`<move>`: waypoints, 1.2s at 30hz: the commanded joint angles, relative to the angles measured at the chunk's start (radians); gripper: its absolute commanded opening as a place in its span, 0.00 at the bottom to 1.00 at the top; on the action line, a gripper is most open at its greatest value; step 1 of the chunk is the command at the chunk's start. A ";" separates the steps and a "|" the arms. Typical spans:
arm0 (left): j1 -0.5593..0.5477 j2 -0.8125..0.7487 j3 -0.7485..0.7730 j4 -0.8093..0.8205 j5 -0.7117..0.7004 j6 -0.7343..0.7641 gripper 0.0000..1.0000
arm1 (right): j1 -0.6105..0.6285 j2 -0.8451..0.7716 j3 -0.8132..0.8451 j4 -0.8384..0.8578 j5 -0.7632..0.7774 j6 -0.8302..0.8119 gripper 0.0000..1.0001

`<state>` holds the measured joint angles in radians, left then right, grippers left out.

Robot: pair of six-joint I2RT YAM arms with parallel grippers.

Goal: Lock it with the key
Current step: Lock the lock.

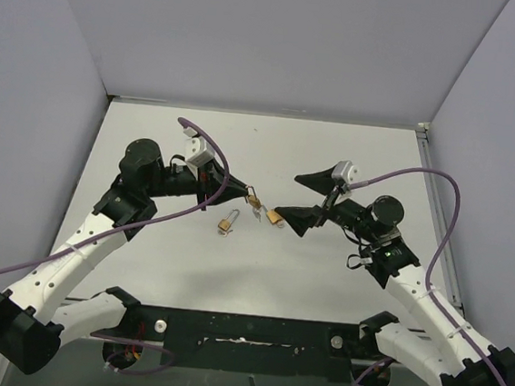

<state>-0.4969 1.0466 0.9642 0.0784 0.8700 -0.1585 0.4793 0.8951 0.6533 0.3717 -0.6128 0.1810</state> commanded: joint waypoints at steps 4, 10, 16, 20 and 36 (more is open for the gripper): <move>-0.003 -0.017 0.071 0.069 0.028 0.020 0.00 | 0.067 0.032 0.056 0.087 -0.117 0.019 0.77; -0.006 -0.024 0.070 0.069 0.019 0.024 0.00 | 0.220 0.035 0.116 -0.062 0.019 -0.132 0.00; -0.008 -0.046 0.067 0.026 0.002 0.053 0.00 | 0.230 0.027 0.125 -0.050 0.032 -0.145 0.00; -0.008 -0.067 0.055 0.025 -0.011 0.062 0.00 | 0.230 0.032 0.152 -0.075 -0.010 -0.163 0.03; -0.008 -0.085 0.059 0.006 -0.018 0.075 0.00 | 0.274 0.099 0.197 -0.124 0.054 -0.175 0.57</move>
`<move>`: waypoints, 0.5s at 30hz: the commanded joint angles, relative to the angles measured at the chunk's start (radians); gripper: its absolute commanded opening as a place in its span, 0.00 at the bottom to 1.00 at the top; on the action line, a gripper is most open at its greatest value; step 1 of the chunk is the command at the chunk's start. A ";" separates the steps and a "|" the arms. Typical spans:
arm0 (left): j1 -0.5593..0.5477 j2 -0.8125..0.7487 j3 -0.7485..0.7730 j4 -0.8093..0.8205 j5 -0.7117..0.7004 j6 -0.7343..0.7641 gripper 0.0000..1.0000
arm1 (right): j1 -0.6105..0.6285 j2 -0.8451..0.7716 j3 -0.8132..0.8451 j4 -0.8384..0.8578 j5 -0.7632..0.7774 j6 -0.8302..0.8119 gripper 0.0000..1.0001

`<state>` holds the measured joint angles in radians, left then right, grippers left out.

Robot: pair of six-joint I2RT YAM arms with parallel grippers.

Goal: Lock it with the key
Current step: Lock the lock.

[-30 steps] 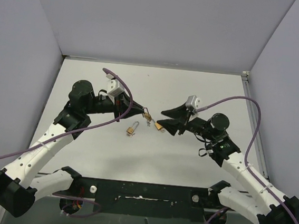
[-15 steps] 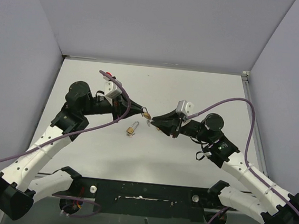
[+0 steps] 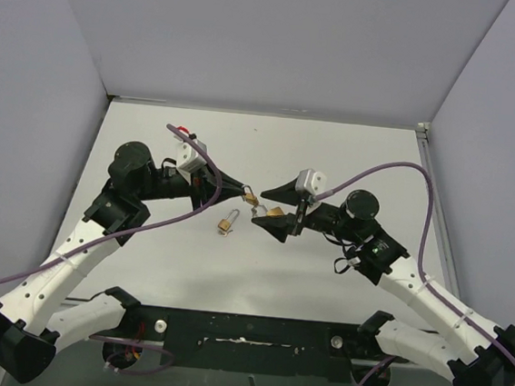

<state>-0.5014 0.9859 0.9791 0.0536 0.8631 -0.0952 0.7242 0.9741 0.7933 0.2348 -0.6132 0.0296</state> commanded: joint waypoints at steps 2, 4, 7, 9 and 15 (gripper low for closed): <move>-0.003 -0.024 0.043 0.032 -0.013 0.012 0.00 | 0.052 0.040 0.065 0.006 0.086 -0.042 0.55; -0.003 -0.025 0.043 0.033 -0.011 0.012 0.00 | 0.078 0.060 0.076 -0.004 0.120 -0.067 0.54; -0.003 -0.024 0.043 0.037 -0.003 0.008 0.00 | 0.109 0.080 0.080 0.004 0.162 -0.094 0.51; -0.003 -0.027 0.041 0.038 0.000 0.006 0.00 | 0.119 0.087 0.077 0.016 0.179 -0.104 0.50; -0.003 -0.031 0.037 0.040 0.002 0.006 0.00 | 0.121 0.091 0.070 0.039 0.203 -0.109 0.43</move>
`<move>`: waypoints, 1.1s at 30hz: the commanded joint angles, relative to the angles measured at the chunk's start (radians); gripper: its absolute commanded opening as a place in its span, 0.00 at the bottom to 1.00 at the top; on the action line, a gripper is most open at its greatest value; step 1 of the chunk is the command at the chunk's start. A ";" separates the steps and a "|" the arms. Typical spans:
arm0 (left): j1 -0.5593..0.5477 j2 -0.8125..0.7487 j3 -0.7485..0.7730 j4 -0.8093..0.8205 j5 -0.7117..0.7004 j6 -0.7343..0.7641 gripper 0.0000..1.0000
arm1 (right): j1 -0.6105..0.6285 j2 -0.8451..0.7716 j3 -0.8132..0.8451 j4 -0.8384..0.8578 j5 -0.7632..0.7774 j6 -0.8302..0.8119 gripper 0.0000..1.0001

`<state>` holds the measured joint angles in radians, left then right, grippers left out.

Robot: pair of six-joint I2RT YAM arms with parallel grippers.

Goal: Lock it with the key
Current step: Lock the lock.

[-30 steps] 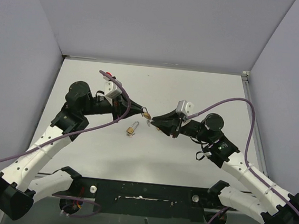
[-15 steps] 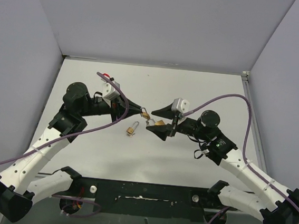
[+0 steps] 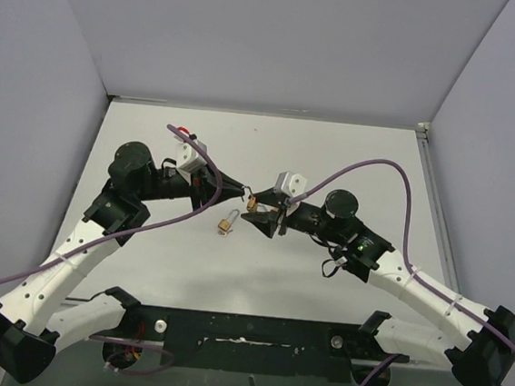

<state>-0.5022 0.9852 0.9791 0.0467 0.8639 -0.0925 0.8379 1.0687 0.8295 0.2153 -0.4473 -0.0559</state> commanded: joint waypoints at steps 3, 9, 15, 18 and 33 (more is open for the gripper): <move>-0.002 -0.029 0.038 0.046 0.011 0.004 0.00 | 0.009 -0.007 0.031 0.051 0.044 -0.030 0.45; -0.002 -0.027 0.037 0.060 0.039 -0.005 0.00 | 0.007 -0.028 0.027 0.047 0.047 -0.038 0.56; -0.002 -0.023 0.037 0.075 0.055 -0.017 0.00 | 0.007 -0.024 0.030 0.043 0.046 -0.039 0.53; -0.002 -0.021 0.035 0.082 0.064 -0.023 0.00 | 0.007 -0.018 0.029 0.050 0.046 -0.035 0.45; -0.002 0.004 0.036 0.091 0.077 -0.031 0.00 | 0.007 0.002 0.044 0.065 0.031 -0.028 0.00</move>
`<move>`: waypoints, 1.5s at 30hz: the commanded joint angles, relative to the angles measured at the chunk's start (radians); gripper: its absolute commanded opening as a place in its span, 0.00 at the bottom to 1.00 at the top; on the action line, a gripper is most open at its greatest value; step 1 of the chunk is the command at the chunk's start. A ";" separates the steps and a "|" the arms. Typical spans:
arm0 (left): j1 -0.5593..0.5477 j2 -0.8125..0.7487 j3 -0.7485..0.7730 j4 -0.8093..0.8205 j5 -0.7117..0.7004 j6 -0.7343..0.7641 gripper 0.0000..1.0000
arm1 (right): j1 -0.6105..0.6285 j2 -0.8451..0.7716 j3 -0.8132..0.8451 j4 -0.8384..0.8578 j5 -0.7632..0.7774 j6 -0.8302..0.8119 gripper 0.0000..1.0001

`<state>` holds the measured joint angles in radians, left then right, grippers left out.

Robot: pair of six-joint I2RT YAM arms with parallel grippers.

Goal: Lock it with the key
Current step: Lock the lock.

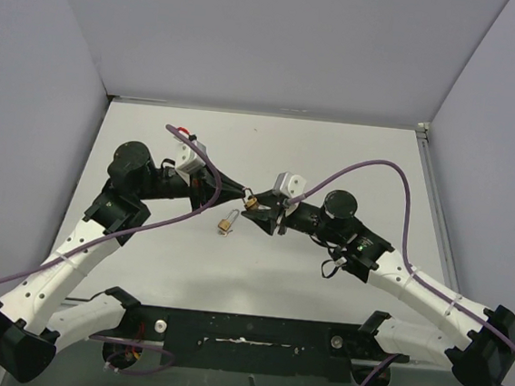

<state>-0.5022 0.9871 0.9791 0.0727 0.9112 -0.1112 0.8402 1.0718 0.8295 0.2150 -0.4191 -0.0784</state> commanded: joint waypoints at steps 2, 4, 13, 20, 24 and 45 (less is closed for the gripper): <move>-0.002 0.002 0.037 0.064 0.029 -0.012 0.00 | 0.005 -0.001 0.046 0.065 0.000 -0.006 0.03; -0.002 0.003 0.036 0.064 0.029 -0.012 0.00 | 0.005 0.002 0.052 0.059 -0.008 -0.009 0.35; -0.002 -0.003 0.037 0.062 0.047 -0.012 0.00 | 0.003 -0.015 0.060 0.012 -0.002 -0.028 0.73; -0.004 -0.001 0.041 0.083 0.126 -0.019 0.00 | -0.004 -0.026 0.068 -0.015 -0.068 -0.040 0.67; -0.003 -0.008 0.038 0.117 0.183 -0.033 0.00 | -0.016 -0.027 0.066 -0.013 -0.119 -0.026 0.61; -0.004 -0.010 0.034 0.103 0.083 -0.031 0.00 | -0.024 -0.036 0.048 0.041 -0.149 0.026 0.50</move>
<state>-0.5022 0.9932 0.9791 0.1570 1.0485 -0.1528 0.8234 1.0637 0.8474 0.1852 -0.5621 -0.0673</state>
